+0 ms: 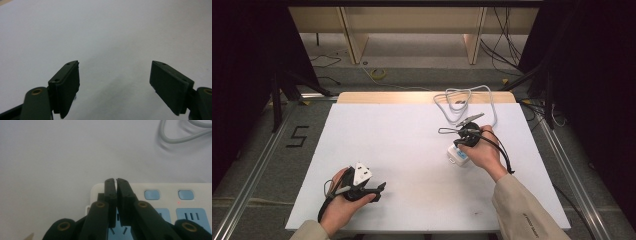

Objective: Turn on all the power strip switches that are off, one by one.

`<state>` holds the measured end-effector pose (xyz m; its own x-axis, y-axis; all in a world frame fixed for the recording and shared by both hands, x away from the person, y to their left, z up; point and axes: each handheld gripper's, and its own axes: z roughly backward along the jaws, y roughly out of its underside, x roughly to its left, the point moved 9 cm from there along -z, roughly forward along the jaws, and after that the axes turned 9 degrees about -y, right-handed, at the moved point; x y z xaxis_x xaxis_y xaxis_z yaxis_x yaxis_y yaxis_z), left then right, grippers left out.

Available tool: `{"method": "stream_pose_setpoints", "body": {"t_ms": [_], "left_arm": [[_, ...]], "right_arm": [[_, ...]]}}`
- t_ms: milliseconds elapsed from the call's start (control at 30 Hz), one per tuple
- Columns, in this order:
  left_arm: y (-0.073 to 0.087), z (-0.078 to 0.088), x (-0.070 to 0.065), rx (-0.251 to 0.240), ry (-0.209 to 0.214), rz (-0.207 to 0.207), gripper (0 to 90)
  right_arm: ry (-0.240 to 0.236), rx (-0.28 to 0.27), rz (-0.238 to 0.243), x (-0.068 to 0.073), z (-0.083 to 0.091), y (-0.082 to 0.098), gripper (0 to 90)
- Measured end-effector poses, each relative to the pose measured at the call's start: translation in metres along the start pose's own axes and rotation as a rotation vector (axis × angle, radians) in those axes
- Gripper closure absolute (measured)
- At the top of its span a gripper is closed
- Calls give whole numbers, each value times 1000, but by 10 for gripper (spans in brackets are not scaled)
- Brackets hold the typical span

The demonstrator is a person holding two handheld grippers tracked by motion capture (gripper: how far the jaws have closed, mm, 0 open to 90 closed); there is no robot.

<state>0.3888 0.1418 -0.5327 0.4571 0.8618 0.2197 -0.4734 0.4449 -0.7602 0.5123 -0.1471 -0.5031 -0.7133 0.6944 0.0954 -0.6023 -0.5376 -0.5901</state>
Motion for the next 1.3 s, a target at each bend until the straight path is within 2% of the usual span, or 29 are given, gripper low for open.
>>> {"method": "stream_pose_setpoints", "body": {"t_ms": [300, 600, 1000, 1300], "left_arm": [[0, 0, 0, -3, -3, 2, 241], [0, 0, 1, -2, -4, 4, 240], [0, 1, 2, -3, -10, 11, 240], [1, 1, 3, -1, -12, 11, 238]], "right_arm": [[-6, -13, 12, 5, 8, 5, 809], [-19, -20, -5, 5, 15, 14, 730], [-54, -71, -17, 9, 27, 23, 611], [-53, -102, -20, 13, 34, 33, 559]]}}
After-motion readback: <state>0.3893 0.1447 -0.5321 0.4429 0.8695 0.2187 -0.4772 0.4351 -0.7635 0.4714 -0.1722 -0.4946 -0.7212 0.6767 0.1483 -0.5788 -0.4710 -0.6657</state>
